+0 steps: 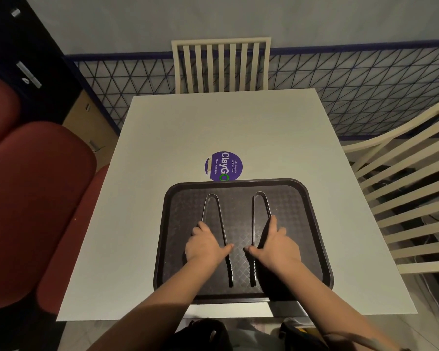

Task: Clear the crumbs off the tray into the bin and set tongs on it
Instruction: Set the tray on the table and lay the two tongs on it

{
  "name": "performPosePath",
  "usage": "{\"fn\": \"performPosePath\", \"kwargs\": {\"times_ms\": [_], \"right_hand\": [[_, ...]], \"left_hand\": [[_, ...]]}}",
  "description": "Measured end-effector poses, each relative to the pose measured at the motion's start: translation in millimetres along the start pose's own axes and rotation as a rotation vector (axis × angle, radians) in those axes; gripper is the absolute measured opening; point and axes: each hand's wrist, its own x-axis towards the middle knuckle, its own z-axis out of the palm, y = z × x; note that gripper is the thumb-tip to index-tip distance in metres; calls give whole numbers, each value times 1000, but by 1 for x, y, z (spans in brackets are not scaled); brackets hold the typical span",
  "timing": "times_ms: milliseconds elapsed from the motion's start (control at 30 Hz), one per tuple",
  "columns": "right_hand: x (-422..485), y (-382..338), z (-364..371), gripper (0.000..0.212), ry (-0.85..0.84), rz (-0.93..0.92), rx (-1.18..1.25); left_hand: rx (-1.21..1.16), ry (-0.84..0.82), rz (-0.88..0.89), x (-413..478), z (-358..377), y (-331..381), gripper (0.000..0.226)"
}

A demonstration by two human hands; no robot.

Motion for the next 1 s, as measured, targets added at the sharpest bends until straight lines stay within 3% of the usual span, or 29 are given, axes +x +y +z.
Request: {"fn": "performPosePath", "kwargs": {"times_ms": [133, 233, 333, 400, 500, 700, 867, 1000], "right_hand": [[1, 3, 0, 111, 6, 23, 24], [0, 9, -3, 99, 44, 3, 1], [-1, 22, -10, 76, 156, -28, 53], [1, 37, -14, 49, 221, -30, 61], [7, 62, -14, 28, 267, 13, 36], [5, 101, -15, 25, 314, 146, 135], [2, 127, -8, 27, 189, 206, 184], [-2, 140, -3, 23, 81, 143, 132]], "left_hand": [[-24, 1, 0, 0, 0, -2, 111], [-36, 34, 12, -1, -4, -10, 108], [-85, 149, 59, -4, -9, -28, 90], [-164, 265, 63, -5, -10, -48, 72], [-238, 358, -21, -4, -8, -83, 51], [-432, 260, -216, -13, 5, -123, 42], [-582, 152, -227, -19, 25, -135, 32], [-616, 151, -259, -25, 35, -135, 31]]}}
